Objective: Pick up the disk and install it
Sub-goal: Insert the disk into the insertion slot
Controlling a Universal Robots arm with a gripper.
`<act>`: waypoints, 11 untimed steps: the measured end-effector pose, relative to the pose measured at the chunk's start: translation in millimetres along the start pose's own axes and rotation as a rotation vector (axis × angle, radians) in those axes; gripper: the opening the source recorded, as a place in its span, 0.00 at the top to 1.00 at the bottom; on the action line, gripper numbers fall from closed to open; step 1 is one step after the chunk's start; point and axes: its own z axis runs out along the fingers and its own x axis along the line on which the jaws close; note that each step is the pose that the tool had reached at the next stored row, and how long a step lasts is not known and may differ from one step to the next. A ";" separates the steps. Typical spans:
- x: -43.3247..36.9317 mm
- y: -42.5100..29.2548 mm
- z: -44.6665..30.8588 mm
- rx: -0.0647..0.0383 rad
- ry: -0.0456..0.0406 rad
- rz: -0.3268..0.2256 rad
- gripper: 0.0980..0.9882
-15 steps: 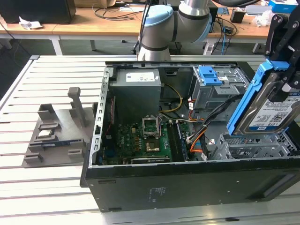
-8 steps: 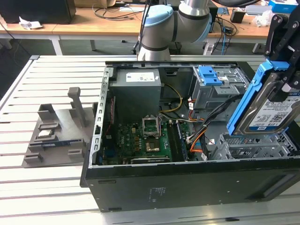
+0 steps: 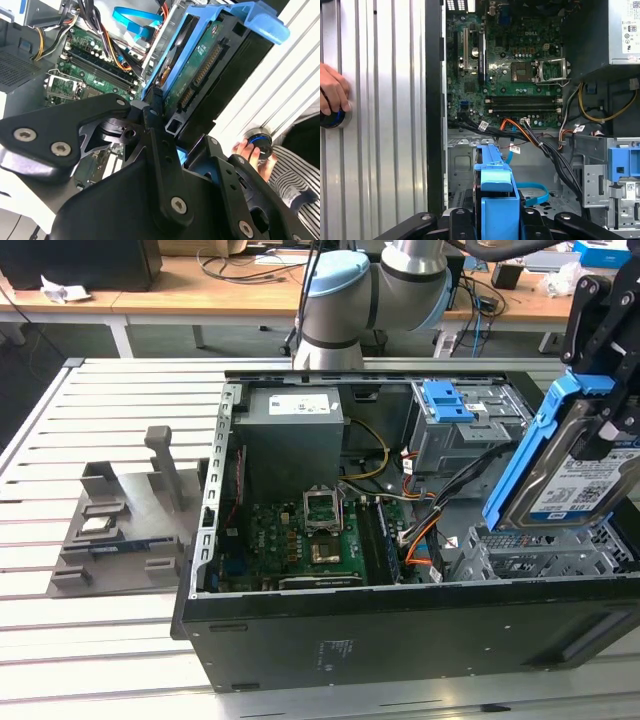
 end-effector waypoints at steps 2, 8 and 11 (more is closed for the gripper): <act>-0.1 -1.3 3.0 0.000 0.0001 0.000 0.70; -4.2 -2.5 14.8 0.000 0.0001 0.000 0.70; -4.9 -3.7 17.7 0.000 0.0008 0.000 0.70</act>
